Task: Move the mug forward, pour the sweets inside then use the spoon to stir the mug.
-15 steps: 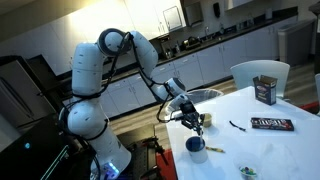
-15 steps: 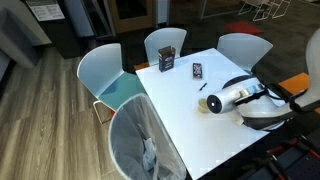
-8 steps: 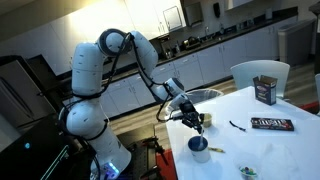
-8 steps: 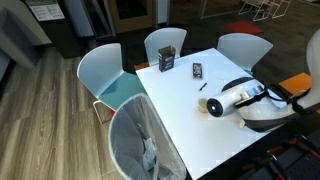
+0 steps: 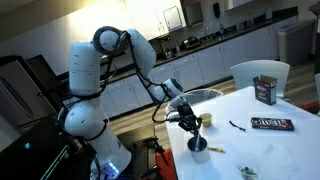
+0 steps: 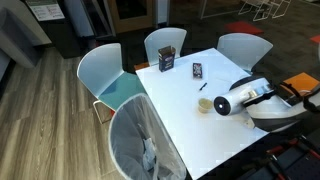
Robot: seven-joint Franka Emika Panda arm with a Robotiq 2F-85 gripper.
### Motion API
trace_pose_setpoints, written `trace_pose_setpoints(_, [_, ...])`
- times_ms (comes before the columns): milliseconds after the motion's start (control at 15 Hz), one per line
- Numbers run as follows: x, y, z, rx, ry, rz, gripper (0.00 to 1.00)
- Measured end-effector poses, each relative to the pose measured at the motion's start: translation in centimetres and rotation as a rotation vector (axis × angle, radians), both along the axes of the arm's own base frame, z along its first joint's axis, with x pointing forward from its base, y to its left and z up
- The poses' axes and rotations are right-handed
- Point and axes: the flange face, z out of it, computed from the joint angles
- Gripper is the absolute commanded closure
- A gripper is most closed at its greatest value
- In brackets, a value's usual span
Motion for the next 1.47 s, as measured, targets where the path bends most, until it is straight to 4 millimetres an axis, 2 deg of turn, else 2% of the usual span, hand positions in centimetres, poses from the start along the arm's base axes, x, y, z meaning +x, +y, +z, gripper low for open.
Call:
trace_pose_setpoints(333, [0.0,-0.8,2.6,-0.028,-0.199,0.031,0.98])
trace_pose_setpoints(600, [1.6,-1.8,9.2,-0.001,-0.325,0.032,0.98])
trace_pose_setpoints(733, [1.4,-2.9,11.3,0.076,-0.367,0.059,0.98])
trace_pose_setpoints(1000, [1.6,-6.8,12.2,0.329,-0.405,0.065,0.98])
trace_pose_setpoints(1267, [3.5,-11.2,12.3,0.588,-0.461,0.030,0.98])
trace_pose_setpoints(1467, [5.3,-13.3,12.1,0.749,-0.499,0.029,0.98])
